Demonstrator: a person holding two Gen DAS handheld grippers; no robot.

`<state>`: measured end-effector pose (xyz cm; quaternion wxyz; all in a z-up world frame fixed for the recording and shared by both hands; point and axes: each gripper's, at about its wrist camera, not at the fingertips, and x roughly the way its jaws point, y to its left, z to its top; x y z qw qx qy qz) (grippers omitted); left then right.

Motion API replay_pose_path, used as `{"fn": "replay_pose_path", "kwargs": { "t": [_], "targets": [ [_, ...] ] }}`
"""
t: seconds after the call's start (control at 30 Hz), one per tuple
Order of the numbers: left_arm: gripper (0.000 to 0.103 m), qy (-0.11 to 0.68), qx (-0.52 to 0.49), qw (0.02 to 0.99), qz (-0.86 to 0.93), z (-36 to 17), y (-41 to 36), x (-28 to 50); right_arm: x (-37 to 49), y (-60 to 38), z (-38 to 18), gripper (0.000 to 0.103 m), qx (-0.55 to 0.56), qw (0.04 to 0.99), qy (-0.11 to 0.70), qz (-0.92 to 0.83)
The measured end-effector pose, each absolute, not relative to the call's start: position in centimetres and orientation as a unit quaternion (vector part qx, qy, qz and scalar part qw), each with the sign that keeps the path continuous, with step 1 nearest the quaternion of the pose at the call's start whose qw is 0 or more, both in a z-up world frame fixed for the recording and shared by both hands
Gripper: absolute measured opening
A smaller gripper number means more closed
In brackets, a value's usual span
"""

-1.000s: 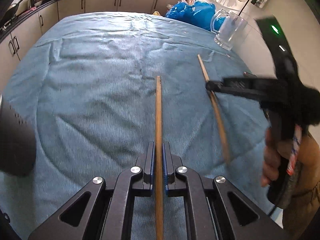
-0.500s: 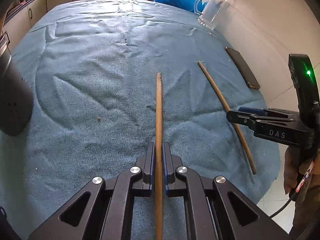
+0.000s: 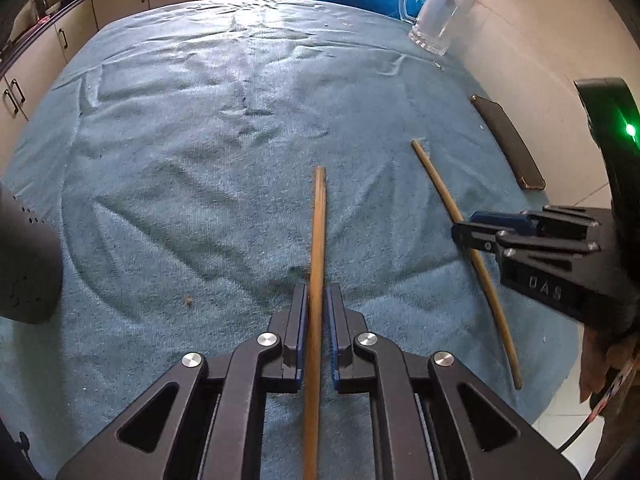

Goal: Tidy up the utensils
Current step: 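Grasp the last chopstick with the right tool while the left tool holds its chopstick, then carry both chopsticks into the black holder and open both tools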

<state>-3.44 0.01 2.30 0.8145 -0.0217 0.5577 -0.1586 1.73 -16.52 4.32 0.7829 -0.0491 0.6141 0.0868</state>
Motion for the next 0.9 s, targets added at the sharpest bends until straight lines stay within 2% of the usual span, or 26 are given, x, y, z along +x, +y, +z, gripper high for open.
{"fn": "replay_pose_path", "kwargs": {
  "t": [0.03,0.13,0.17,0.33,0.53,0.9],
  "targets": [
    [0.013,0.555,-0.02,0.816,-0.16,2.3,-0.1,-3.5,1.5,-16.3,4.3,0.023,-0.052,0.786,0.61,0.089],
    [0.014,0.546,-0.006,0.821,-0.169,2.4,-0.6,-3.9,0.7,-15.9,4.5,0.009,-0.055,0.796,0.595,0.095],
    [0.006,0.546,-0.008,0.819,-0.175,2.3,-0.8,-3.9,0.5,-15.8,4.5,0.008,-0.055,0.798,0.593,0.094],
    [0.006,0.53,-0.029,0.824,-0.199,3.1,-0.4,-5.3,-1.2,-16.2,5.0,0.008,-0.007,0.814,0.572,0.107],
    [0.006,0.496,-0.053,0.836,-0.23,5.4,0.4,-7.9,-3.8,-17.3,7.9,0.008,0.032,0.851,0.509,0.124],
    [0.006,0.394,-0.047,0.883,-0.252,10.4,2.0,-14.3,-8.7,-16.7,12.4,0.008,0.054,0.899,0.413,0.139]
  ]
}}
